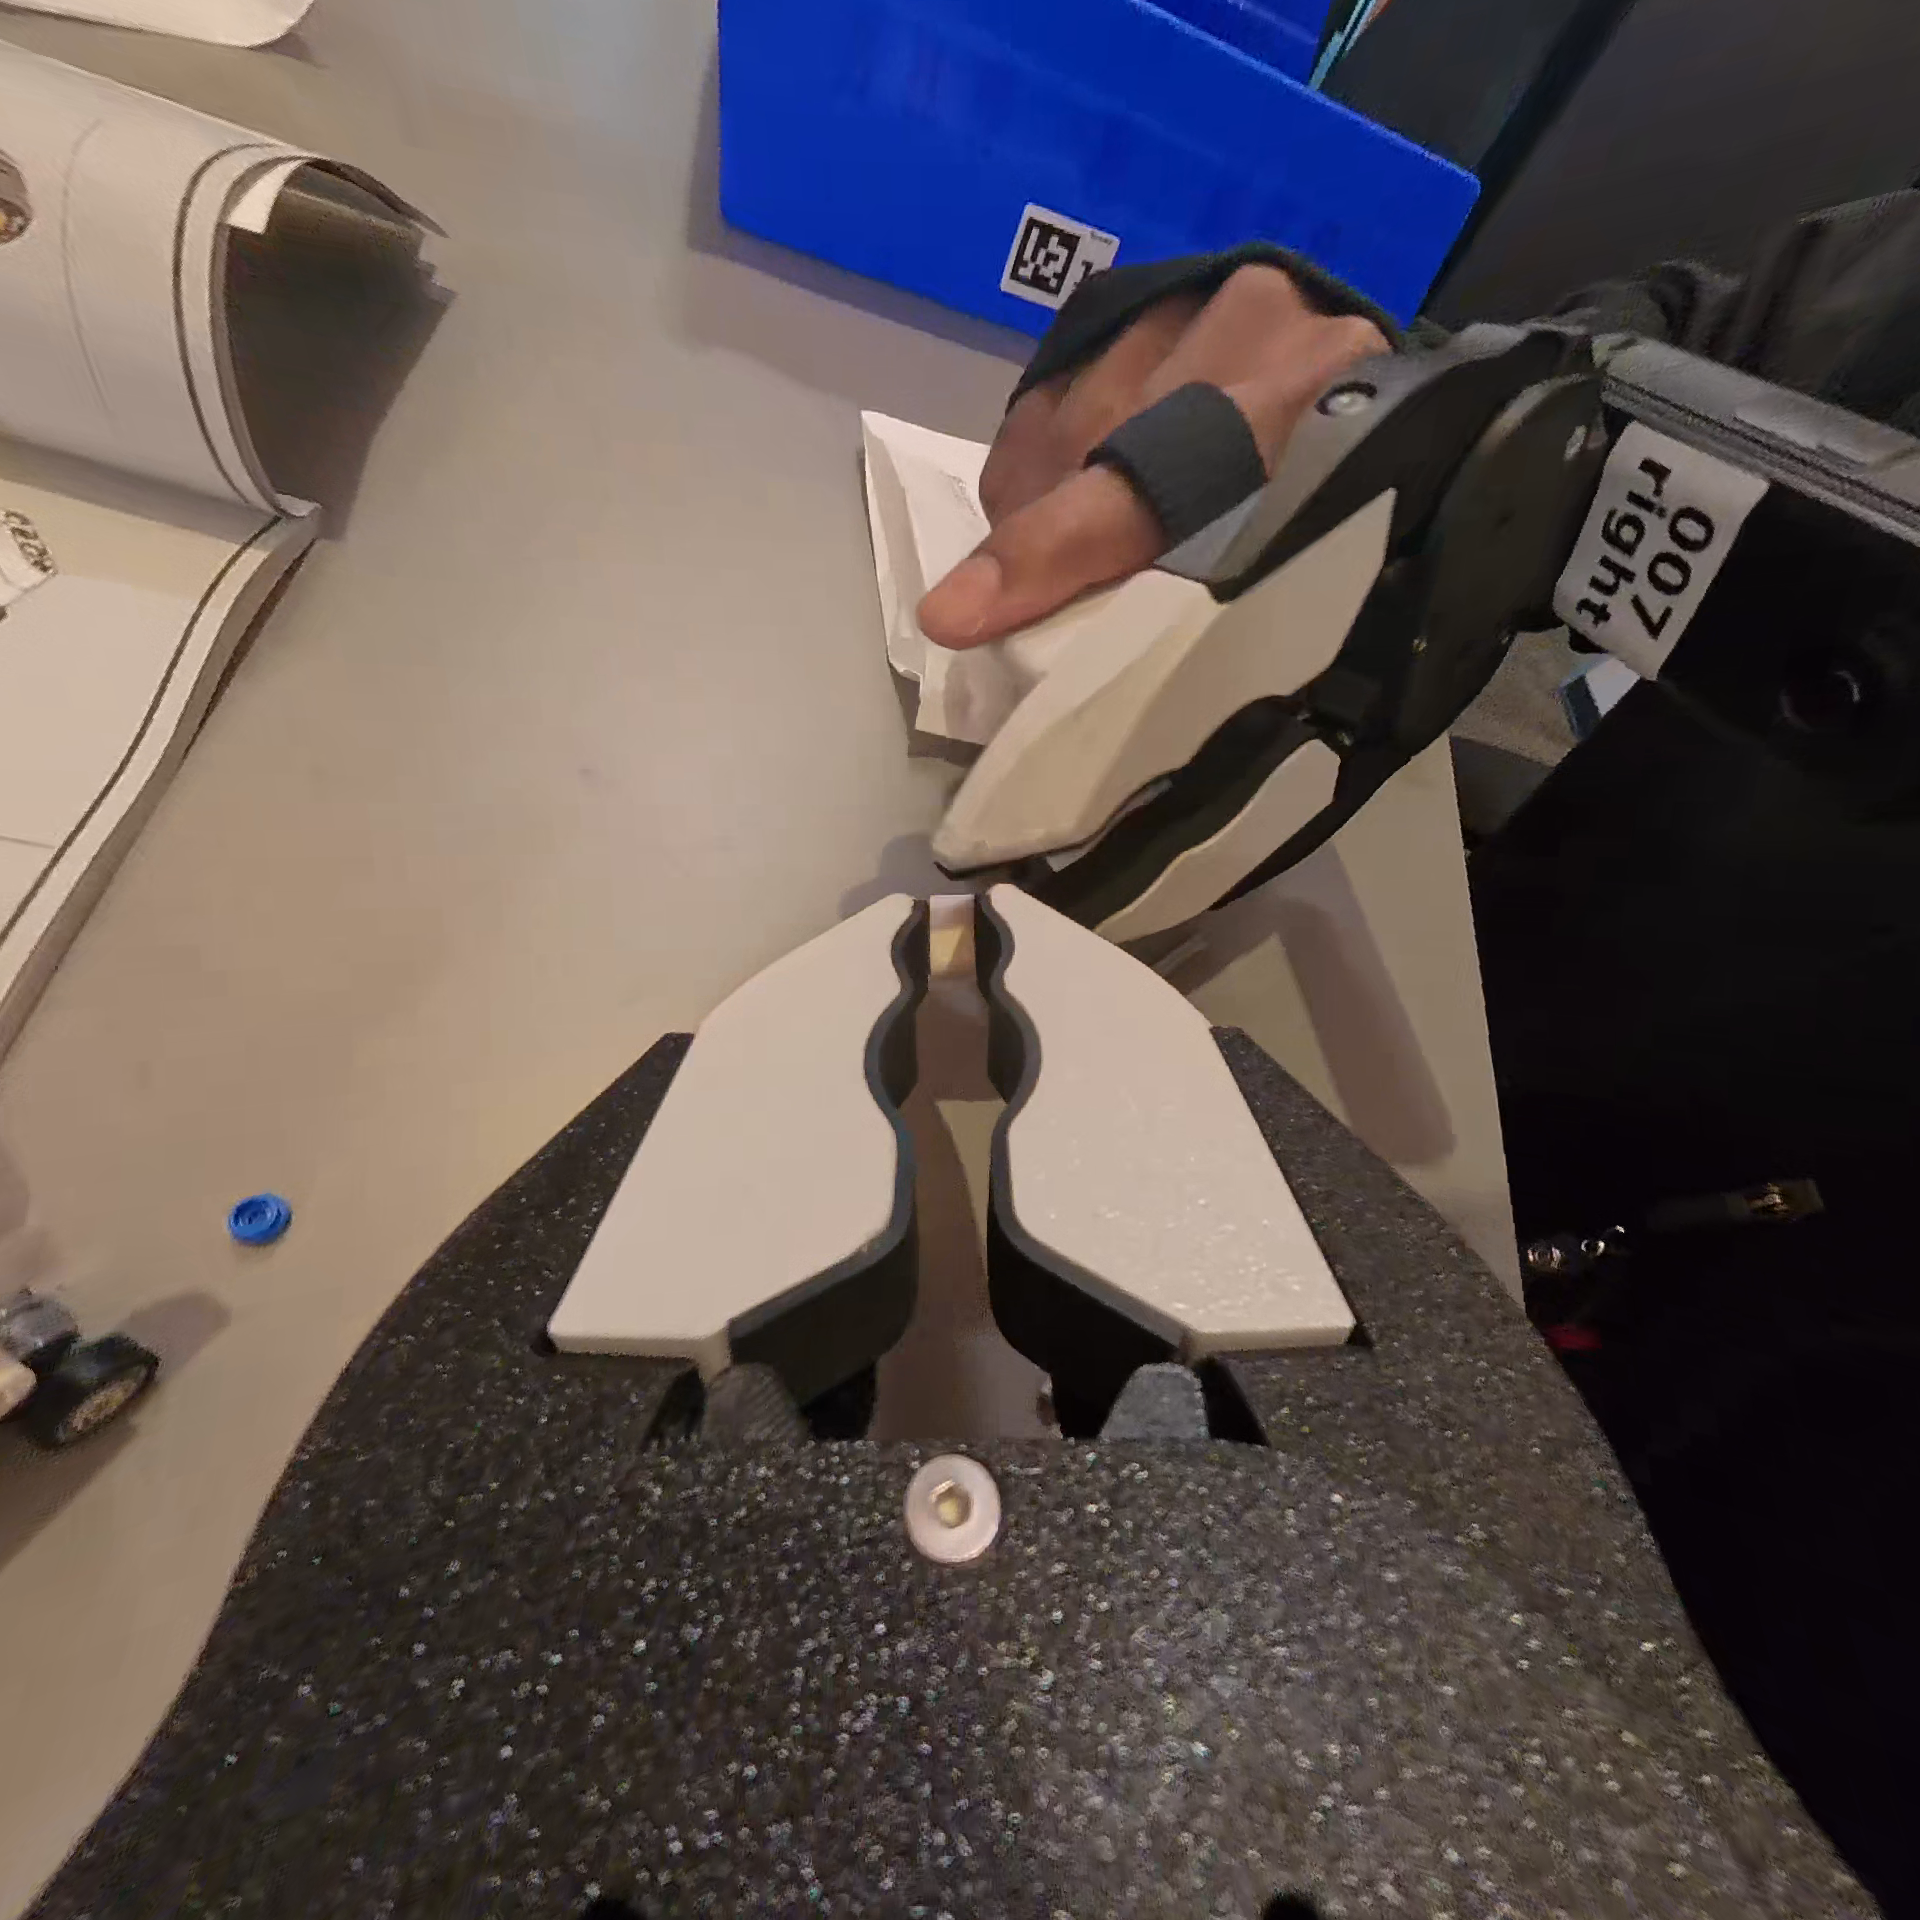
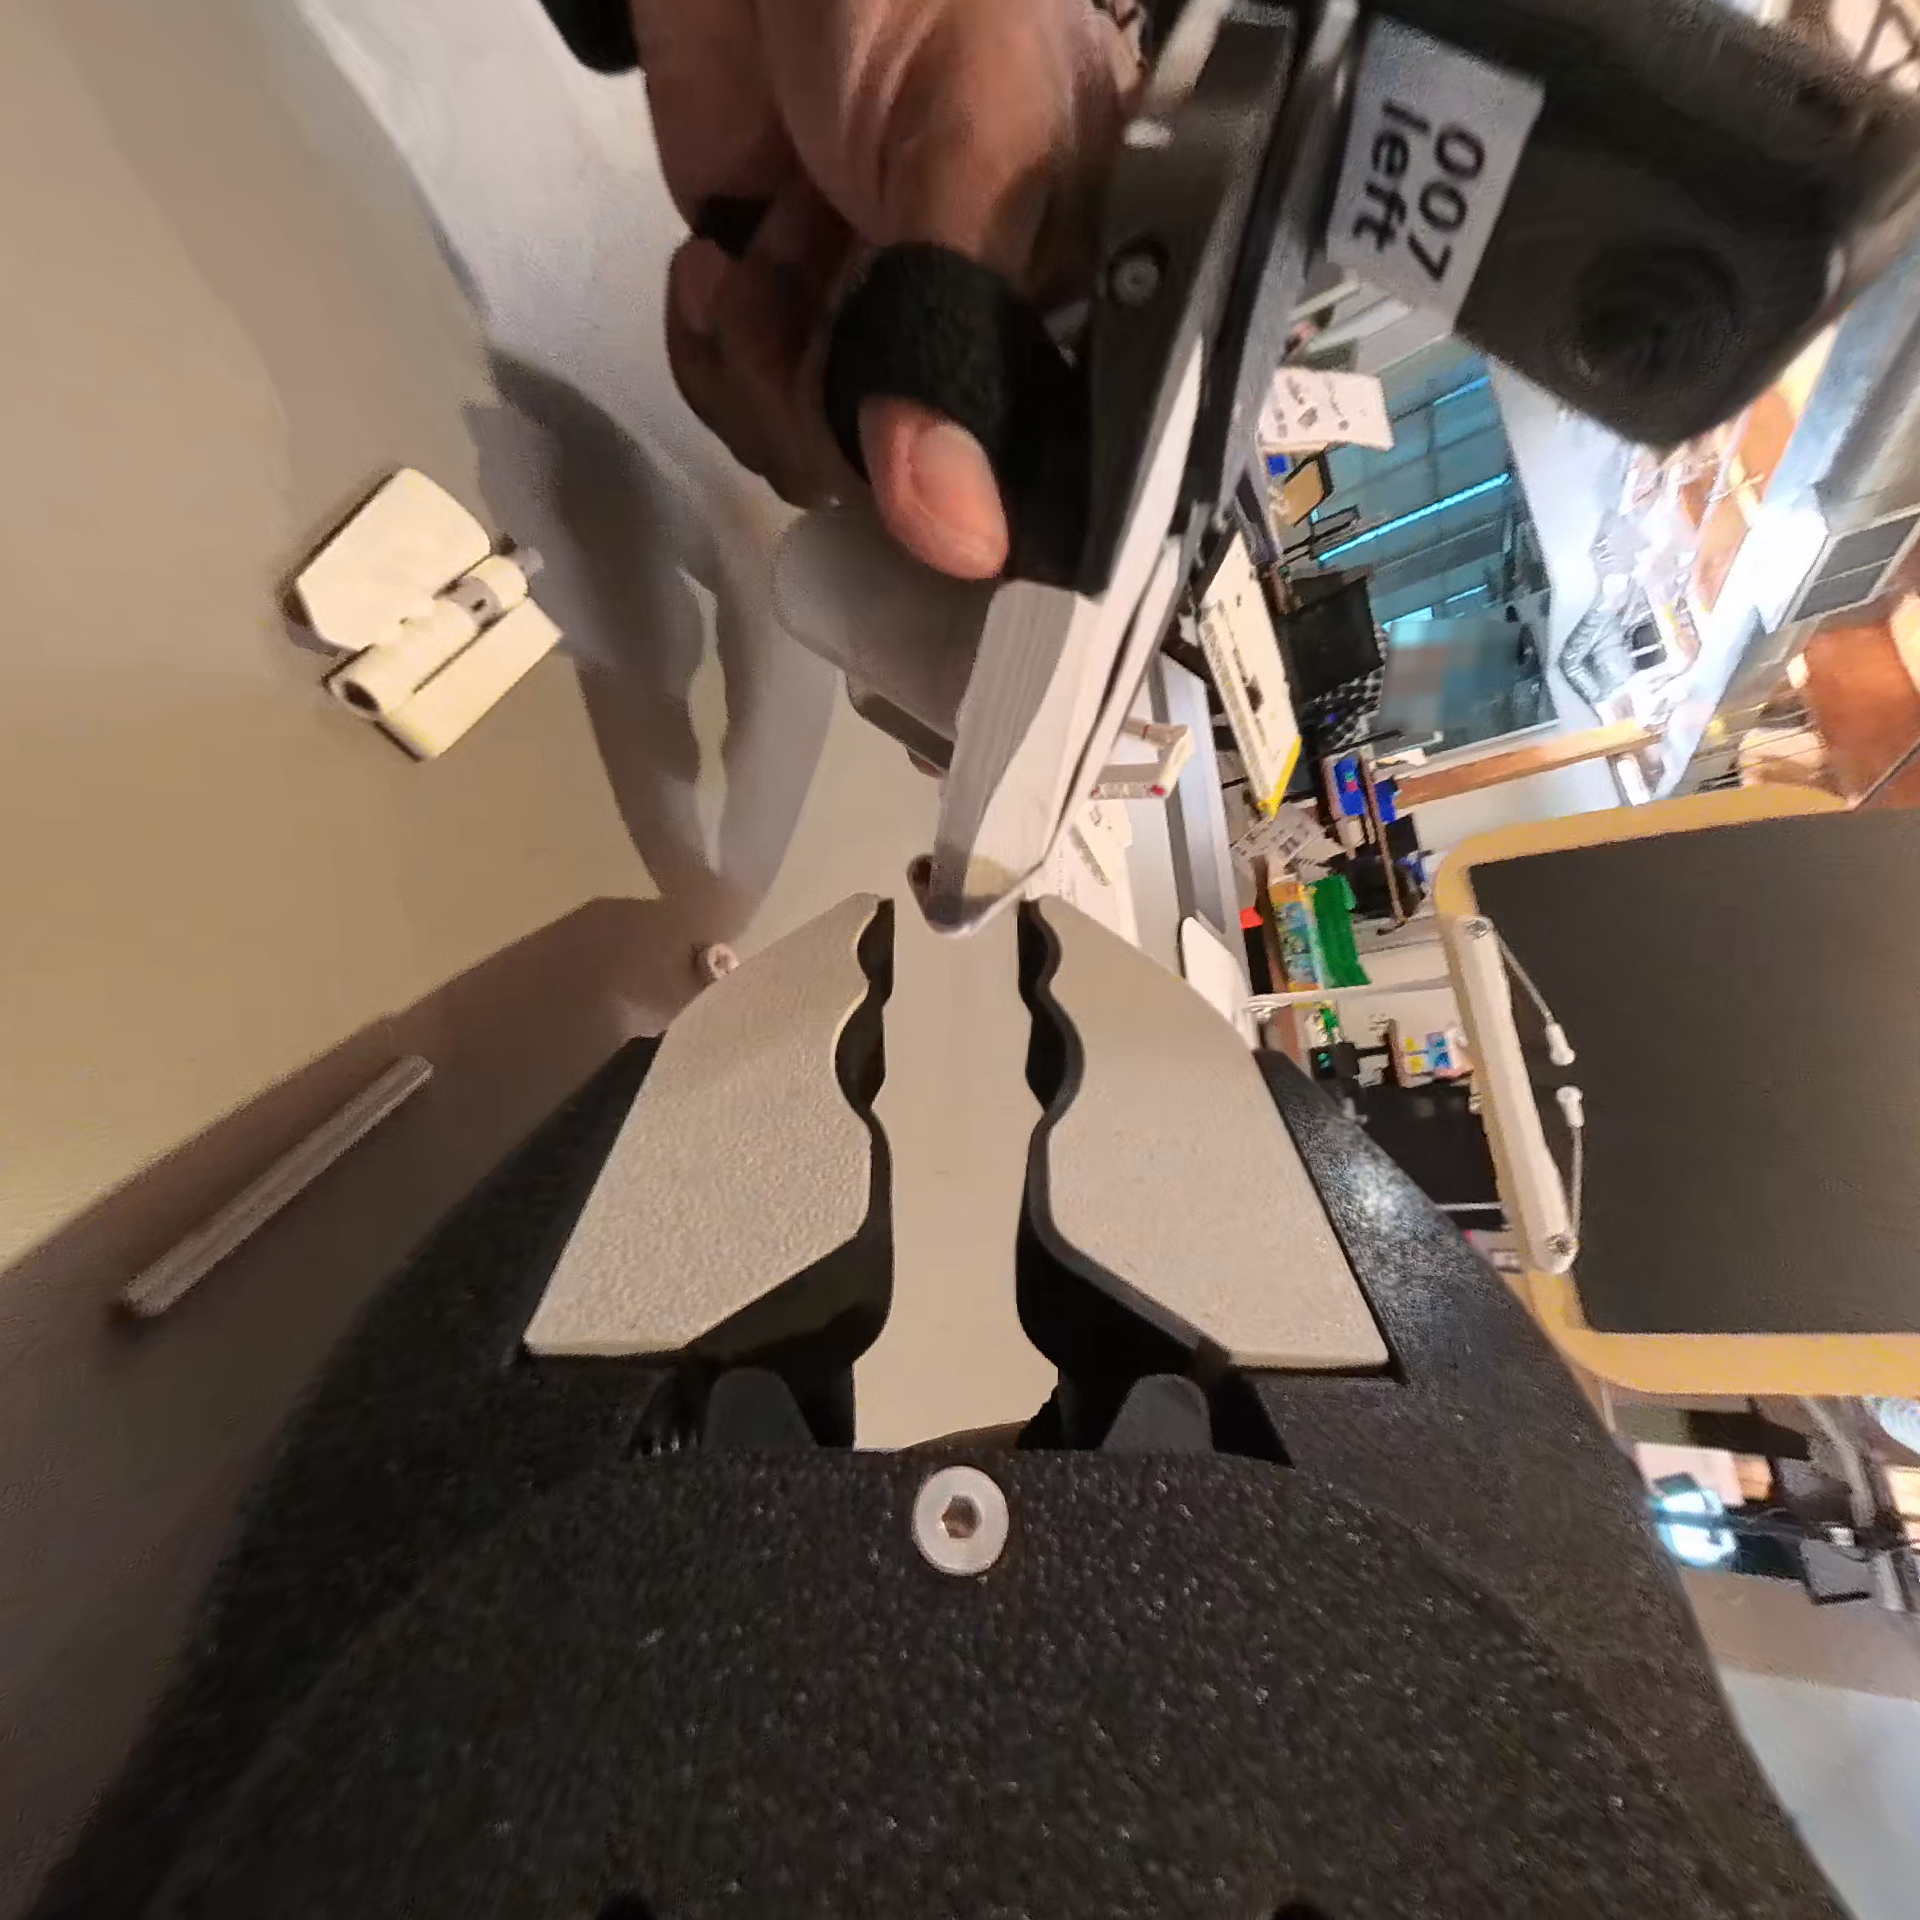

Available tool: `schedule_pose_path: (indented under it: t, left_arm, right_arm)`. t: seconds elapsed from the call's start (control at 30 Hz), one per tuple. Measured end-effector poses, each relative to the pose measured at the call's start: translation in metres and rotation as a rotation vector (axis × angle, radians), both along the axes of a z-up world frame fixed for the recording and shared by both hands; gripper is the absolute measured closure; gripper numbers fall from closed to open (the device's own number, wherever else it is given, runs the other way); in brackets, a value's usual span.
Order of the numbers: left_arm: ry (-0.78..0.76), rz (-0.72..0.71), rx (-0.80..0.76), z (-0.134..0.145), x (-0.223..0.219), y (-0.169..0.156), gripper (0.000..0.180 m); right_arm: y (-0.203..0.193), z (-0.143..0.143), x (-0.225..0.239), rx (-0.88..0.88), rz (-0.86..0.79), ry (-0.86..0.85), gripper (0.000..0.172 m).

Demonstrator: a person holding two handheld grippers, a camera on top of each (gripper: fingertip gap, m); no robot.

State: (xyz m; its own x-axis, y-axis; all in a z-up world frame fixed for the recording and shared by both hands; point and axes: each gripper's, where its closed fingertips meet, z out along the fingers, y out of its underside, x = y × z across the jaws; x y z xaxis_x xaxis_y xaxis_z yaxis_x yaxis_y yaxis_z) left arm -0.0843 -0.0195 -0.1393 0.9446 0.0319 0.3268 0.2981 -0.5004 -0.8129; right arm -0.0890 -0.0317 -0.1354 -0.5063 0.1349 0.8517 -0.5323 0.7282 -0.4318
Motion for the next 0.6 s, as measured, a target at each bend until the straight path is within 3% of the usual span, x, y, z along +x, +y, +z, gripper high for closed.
schedule_pose_path:
  t: [0.17,0.33,0.47,0.6]
  left_arm:
    - [-0.128,-0.011,-0.007,0.001,-0.007,0.015,0.169]
    - [-0.255,-0.018,0.128,0.007,-0.014,0.022,0.160]
    - [-0.138,-0.027,0.210,0.011,-0.019,0.020,0.144]
    - [0.050,-0.040,0.209,0.013,-0.021,0.016,0.132]
  right_arm:
    - [0.014,0.000,-0.013,-0.024,-0.070,0.006,0.157]
    - [0.020,0.005,-0.016,-0.199,-0.088,-0.247,0.163]
    - [0.015,0.007,-0.009,-0.323,-0.044,-0.461,0.164]
    - [0.012,0.006,-0.003,-0.351,-0.016,-0.537,0.166]
